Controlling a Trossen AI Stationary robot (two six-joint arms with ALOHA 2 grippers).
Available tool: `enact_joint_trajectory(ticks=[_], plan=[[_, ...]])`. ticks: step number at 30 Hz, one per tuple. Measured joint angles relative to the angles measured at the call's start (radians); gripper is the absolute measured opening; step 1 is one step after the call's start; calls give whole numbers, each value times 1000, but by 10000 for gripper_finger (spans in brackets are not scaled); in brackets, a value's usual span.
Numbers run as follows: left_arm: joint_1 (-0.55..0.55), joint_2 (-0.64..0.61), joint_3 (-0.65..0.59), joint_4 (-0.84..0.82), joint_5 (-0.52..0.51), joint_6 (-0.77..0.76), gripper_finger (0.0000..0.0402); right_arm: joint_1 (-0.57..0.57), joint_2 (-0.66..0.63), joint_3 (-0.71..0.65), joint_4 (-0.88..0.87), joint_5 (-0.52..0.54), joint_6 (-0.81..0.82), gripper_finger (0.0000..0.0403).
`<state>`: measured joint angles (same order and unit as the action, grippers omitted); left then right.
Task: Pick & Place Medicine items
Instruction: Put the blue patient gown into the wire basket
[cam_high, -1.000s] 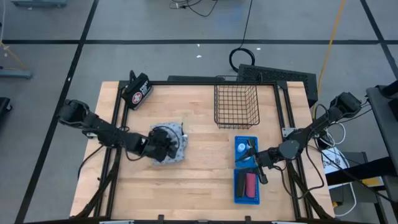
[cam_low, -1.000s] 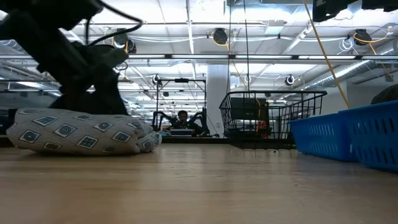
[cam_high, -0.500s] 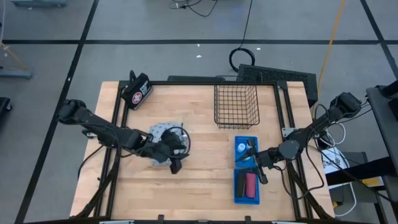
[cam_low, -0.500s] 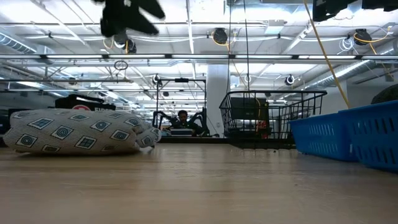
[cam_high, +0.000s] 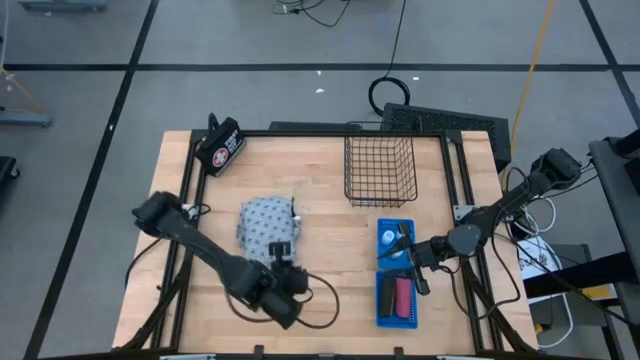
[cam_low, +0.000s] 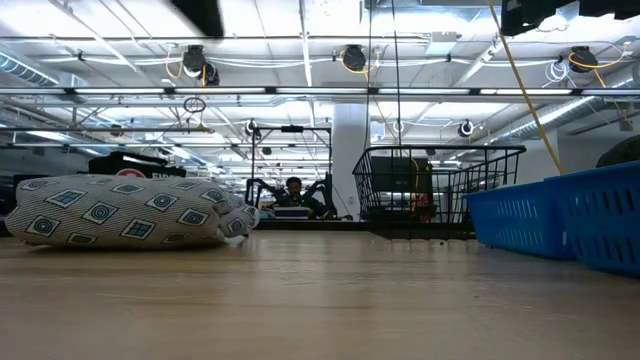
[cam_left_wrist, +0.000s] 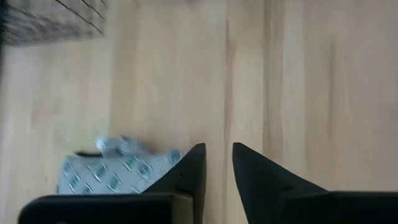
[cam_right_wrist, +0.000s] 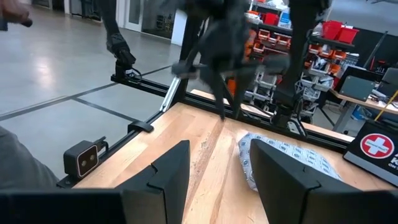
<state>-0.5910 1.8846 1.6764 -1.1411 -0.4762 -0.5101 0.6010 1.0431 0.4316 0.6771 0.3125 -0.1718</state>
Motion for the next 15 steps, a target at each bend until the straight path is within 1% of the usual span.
enact_joint_trajectory(ticks=[3, 6, 9, 12, 15], plan=[[3, 65, 0, -83, 46, -31, 79, 0, 0, 0, 0, 0, 0, 155], [13, 115, 0, -208, 90, -130, 93, 0, 0, 0, 0, 0, 1, 155], [24, 135, 0, -297, 93, -267, 134, 0, 0, 0, 0, 0, 1, 155], [32, 138, 0, -306, 90, -398, 192, 0, 0, 0, 1, 0, 2, 155], [40, 138, -7, -297, 50, -463, 246, 0, 0, 0, 1, 0, 1, 155]])
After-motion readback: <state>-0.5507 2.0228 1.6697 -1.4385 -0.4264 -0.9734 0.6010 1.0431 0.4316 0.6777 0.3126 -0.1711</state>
